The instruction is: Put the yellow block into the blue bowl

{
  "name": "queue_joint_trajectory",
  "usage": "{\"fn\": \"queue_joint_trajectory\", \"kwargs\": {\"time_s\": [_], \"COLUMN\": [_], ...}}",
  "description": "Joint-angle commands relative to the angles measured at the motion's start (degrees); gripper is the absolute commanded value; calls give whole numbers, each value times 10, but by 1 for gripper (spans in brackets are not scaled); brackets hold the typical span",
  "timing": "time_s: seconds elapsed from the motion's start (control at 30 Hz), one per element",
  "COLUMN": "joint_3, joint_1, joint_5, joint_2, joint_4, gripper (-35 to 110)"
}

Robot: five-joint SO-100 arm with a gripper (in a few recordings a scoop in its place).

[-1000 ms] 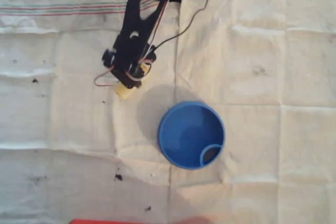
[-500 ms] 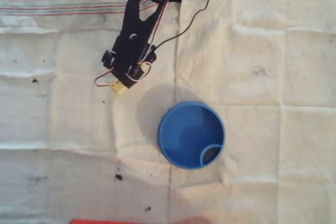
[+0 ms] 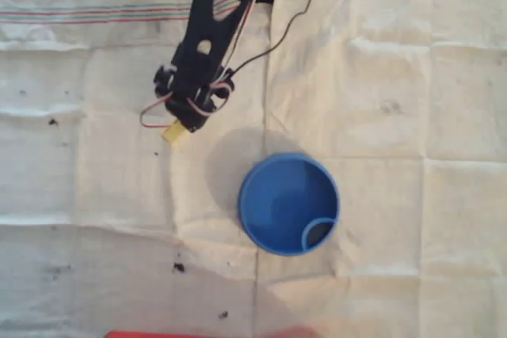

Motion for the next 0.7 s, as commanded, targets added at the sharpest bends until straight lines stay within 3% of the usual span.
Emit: {"fn": "queue_joint_trajectory", "kwargs": {"time_s": [0.0, 0.27, 0.67], "joint_3": [-47, -48, -47], "joint_1": [-13, -128, -262], "joint_5": [4, 63, 201], "joint_2": [132, 158, 127], "joint_4": [2, -24, -213], "gripper": [0, 0, 0]}}
